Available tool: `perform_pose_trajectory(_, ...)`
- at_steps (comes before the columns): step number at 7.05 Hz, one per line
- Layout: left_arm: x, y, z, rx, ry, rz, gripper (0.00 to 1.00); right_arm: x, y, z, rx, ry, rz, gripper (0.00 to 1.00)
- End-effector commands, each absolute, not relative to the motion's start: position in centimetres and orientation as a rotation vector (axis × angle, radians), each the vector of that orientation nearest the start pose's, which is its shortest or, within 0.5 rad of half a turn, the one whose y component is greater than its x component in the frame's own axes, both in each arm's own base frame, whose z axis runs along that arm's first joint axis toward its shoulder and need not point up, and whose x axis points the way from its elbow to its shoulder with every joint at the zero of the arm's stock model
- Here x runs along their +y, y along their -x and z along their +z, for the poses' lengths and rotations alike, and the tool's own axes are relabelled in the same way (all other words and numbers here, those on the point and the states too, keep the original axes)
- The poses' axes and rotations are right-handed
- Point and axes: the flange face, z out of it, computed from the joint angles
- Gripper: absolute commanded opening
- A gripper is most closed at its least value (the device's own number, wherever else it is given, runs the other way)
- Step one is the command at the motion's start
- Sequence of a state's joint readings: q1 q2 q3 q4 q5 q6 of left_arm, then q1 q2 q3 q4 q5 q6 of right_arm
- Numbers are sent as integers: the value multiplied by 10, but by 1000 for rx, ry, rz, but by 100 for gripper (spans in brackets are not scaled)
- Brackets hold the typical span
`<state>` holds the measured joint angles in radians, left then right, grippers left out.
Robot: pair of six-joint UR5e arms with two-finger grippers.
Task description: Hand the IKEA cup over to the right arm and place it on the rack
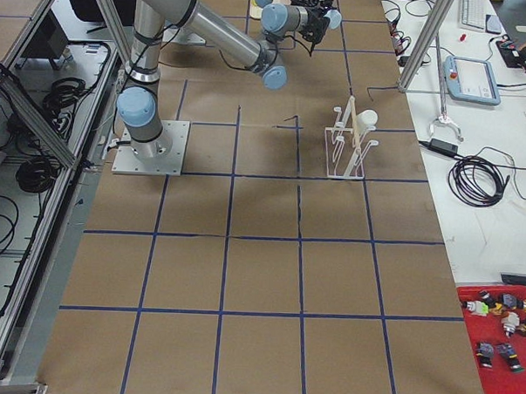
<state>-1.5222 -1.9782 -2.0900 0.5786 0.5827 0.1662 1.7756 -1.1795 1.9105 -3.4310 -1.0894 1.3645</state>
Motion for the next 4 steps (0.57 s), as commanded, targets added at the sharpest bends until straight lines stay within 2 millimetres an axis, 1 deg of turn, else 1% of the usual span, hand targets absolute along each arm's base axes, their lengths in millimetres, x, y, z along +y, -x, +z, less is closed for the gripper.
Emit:
perform_pose_trajectory(1, -499, 193, 315, -1843, 808, 1418, 9, -531, -297, 348, 1819, -816, -545, 100)
perform_pose_trajectory(3, -498, 193, 316, -1841, 808, 1418, 9, -537, -299, 353, 1822, -822, -538, 100)
perform_pose_trajectory(4, -498, 193, 316, -1843, 804, 1418, 9, -539, -299, 349, 1825, -824, -533, 100)
